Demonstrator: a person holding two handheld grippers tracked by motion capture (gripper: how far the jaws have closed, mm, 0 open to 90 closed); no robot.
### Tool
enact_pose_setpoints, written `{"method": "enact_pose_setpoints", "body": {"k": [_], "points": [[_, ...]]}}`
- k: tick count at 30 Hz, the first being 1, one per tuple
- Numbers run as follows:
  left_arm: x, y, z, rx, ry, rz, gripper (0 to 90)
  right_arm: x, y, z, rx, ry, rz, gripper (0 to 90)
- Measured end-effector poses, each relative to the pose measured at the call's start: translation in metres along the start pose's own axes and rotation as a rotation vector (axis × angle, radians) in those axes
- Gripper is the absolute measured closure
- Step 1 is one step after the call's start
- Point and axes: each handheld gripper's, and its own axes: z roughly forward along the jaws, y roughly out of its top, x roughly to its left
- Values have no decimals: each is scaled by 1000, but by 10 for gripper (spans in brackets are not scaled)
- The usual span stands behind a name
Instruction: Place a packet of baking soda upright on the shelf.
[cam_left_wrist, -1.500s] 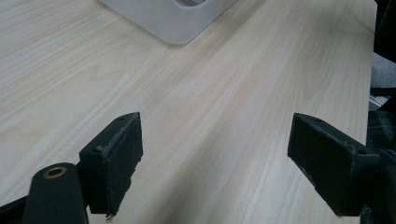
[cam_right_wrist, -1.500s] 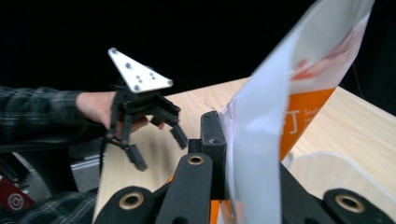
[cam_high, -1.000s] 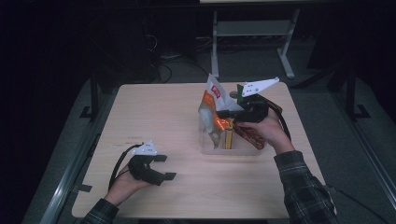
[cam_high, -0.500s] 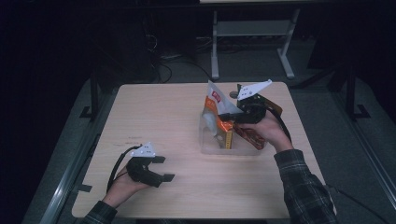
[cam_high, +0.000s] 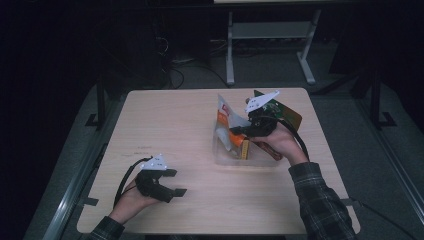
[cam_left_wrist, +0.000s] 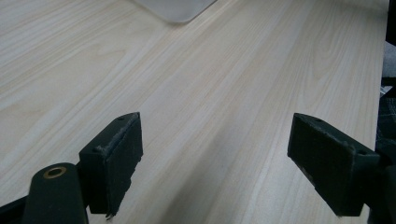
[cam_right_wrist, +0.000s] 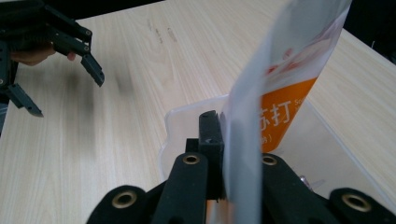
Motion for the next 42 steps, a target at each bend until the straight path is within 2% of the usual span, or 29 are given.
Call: {"method": "enact_pose_setpoints", "body": {"k": [5,9,10,14,21,26,28,31,32,33,34,39,42], "points": [[0,0,0,-1,0,1,177,3,1,-2,-24,-8,27,694],[0,0,0,1,0,6,176,8,1,-7,-36,-45,26,553],[-1,0,0,0,-1,7,176,10,-1,-10,-60,-63,21,519],[-1,-1,0,1,-3,4,176,13,-8,-17,-70,-91,45,444],[0,0,-1,-10,7,10,170,21,-23,-28,-129,-122,76,398],[1,1,-2,-7,12,26,171,28,-32,-36,-146,-139,82,384],[0,0,-2,-10,10,27,171,32,-35,-39,-155,-132,86,384],[-1,0,-1,-13,7,34,171,38,-38,-42,-139,-127,80,375],[-2,0,-1,-10,6,36,171,40,-40,-42,-130,-134,58,376],[-2,0,-1,-5,9,45,171,43,-41,-43,-138,-128,55,377],[-2,0,0,-5,8,49,171,46,-43,-44,-140,-110,67,377],[-4,-1,-1,-7,4,58,171,56,-50,-43,-108,-100,50,370],[-4,-2,-2,-9,4,55,171,63,-55,-41,-112,-80,53,369]]}}
